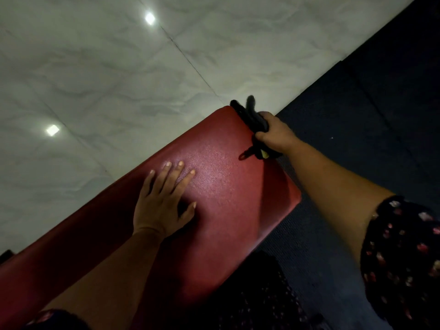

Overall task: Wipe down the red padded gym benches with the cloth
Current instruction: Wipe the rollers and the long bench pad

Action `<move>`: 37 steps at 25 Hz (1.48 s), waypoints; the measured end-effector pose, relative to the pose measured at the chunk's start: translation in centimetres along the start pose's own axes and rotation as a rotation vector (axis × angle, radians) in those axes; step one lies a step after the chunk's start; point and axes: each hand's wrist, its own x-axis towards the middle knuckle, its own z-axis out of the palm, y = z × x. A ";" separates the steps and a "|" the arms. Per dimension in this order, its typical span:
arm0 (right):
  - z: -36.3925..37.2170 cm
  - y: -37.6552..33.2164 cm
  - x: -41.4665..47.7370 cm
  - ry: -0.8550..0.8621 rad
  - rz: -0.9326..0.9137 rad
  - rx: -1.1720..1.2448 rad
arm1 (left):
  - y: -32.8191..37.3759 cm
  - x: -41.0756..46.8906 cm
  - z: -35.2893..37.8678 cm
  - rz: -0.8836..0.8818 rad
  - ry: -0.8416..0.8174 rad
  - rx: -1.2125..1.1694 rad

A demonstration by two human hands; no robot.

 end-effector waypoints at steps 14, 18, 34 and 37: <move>1.7 6.5 -8.8 0.042 -0.034 -0.313 | 0.3 0.0 -0.3 -0.009 -0.004 0.021; 2.2 3.9 -8.6 0.067 0.198 -0.299 | 0.4 -0.1 -0.3 -0.010 -0.010 0.026; 6.7 11.2 -17.6 0.264 0.098 -0.333 | 0.2 -0.1 -0.1 0.009 0.027 0.047; 6.4 11.8 -16.0 0.292 0.262 -0.078 | 0.2 -0.1 0.0 0.011 0.032 0.051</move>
